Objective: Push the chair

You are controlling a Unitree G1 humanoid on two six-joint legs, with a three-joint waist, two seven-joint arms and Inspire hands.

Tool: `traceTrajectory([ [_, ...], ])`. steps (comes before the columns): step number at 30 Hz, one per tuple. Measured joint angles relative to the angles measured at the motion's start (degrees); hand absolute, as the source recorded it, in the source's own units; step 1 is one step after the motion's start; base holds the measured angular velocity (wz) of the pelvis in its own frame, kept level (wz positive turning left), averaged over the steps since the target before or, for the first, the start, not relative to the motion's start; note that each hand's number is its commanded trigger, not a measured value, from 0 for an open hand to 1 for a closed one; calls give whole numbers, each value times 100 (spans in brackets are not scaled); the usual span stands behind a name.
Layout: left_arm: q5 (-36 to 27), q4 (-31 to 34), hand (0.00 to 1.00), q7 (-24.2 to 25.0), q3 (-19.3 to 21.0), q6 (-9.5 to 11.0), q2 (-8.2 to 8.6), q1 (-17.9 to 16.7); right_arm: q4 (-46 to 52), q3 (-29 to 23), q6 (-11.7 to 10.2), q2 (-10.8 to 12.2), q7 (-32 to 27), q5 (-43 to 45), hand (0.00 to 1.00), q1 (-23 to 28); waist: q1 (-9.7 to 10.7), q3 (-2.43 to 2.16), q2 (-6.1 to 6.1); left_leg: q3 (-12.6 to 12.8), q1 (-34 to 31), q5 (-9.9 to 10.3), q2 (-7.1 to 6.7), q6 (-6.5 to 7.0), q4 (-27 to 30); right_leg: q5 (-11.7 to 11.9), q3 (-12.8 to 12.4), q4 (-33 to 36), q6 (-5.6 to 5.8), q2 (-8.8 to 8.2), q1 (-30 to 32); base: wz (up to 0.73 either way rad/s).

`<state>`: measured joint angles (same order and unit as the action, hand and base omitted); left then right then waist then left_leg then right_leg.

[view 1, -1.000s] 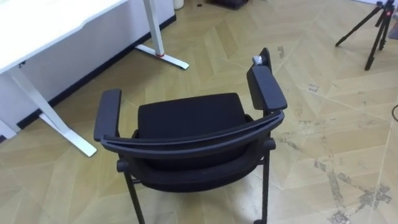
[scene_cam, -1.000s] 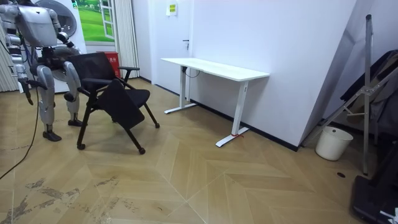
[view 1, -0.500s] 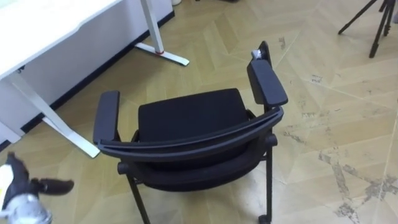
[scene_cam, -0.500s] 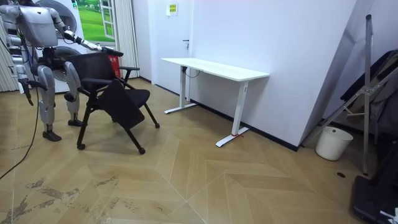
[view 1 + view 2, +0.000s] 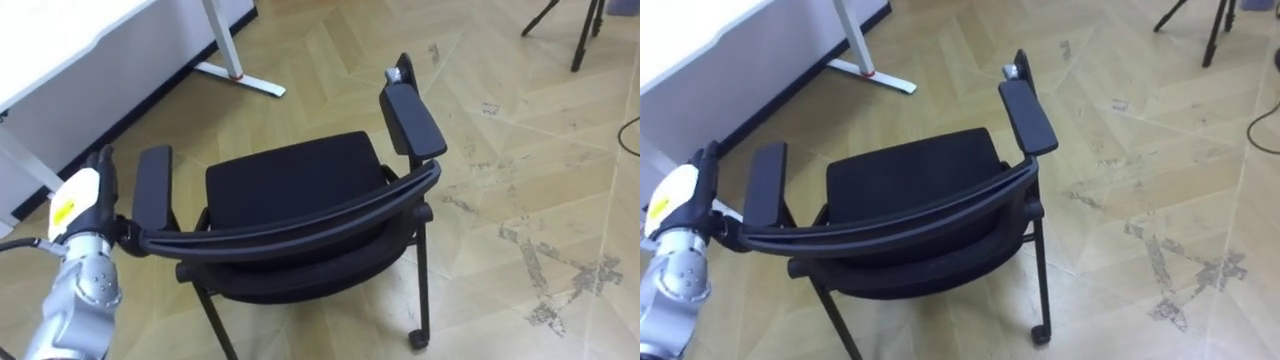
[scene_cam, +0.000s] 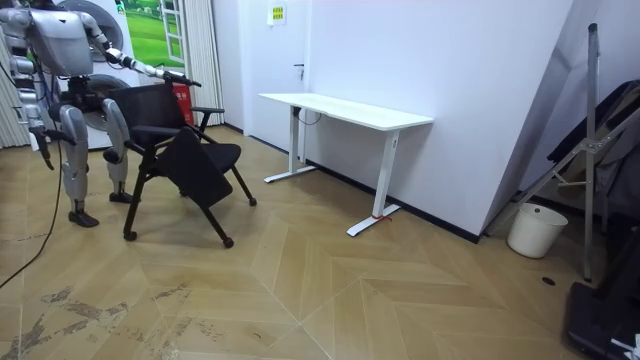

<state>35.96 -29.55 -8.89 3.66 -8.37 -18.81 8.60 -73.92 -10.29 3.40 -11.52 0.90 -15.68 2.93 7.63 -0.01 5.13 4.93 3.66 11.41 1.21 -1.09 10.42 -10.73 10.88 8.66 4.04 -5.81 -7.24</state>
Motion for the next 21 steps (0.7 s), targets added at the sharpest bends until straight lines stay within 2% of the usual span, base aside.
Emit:
traceTrajectory([
  [3, 51, 38, 0, 156, 1, -55, -5, 11, -11, 73, -17, 3, -27, 5, 0, -30, 14, 2, -1, -9, 1, 0, 0, 0, 8, 0, 7, 0, 0, 0, -10, 1],
  [6, 268, 146, 0, 428, 1, -187, -9, 63, 14, 92, -21, 3, 0, -46, 0, 2, 22, 23, -11, -19, -4, 0, 0, 0, 25, 0, 0, -2, 0, 0, -24, 1],
  [9, 303, 146, 0, 789, -45, -298, -90, 78, 12, 59, -17, 3, 86, -158, 0, 16, 94, 42, -25, -30, 3, 0, 0, 0, 36, 0, 5, -2, 0, -1, -46, 0],
  [14, 288, 133, 0, 1865, -335, -525, -424, 204, 11, -56, 40, -22, 126, -37, 0, -50, 192, 69, 28, -31, -99, 0, 0, 1, 58, 0, 3, 6, 0, -3, 44, 0],
  [16, 284, 139, 0, 2288, -367, -620, -455, 204, 11, -117, 45, -63, 124, -19, 0, -56, 203, 61, 99, -34, -112, 1, 0, 1, 78, 0, 9, 6, 0, -3, 47, 0],
  [18, 286, 178, 0, 2757, -387, -753, -470, 204, 21, -198, 57, -111, 134, 21, 0, -55, 204, 75, 165, -32, -118, 2, -1, 2, 80, 0, 3, 5, 0, -3, 55, 0],
  [20, 220, 391, 0, 3463, -473, -988, -583, 207, 57, -226, 166, -160, 188, 35, 0, -60, 207, 57, 206, -32, -146, 2, 0, 1, 100, -1, 0, 6, 1, -3, 73, 0],
  [21, 211, 439, 0, 3616, -536, -1028, -636, 215, 57, -221, 172, -172, 199, 37, 0, -72, 206, 53, 212, -30, -148, 2, 0, 1, 102, -1, 0, 8, 1, -4, 74, 0],
])
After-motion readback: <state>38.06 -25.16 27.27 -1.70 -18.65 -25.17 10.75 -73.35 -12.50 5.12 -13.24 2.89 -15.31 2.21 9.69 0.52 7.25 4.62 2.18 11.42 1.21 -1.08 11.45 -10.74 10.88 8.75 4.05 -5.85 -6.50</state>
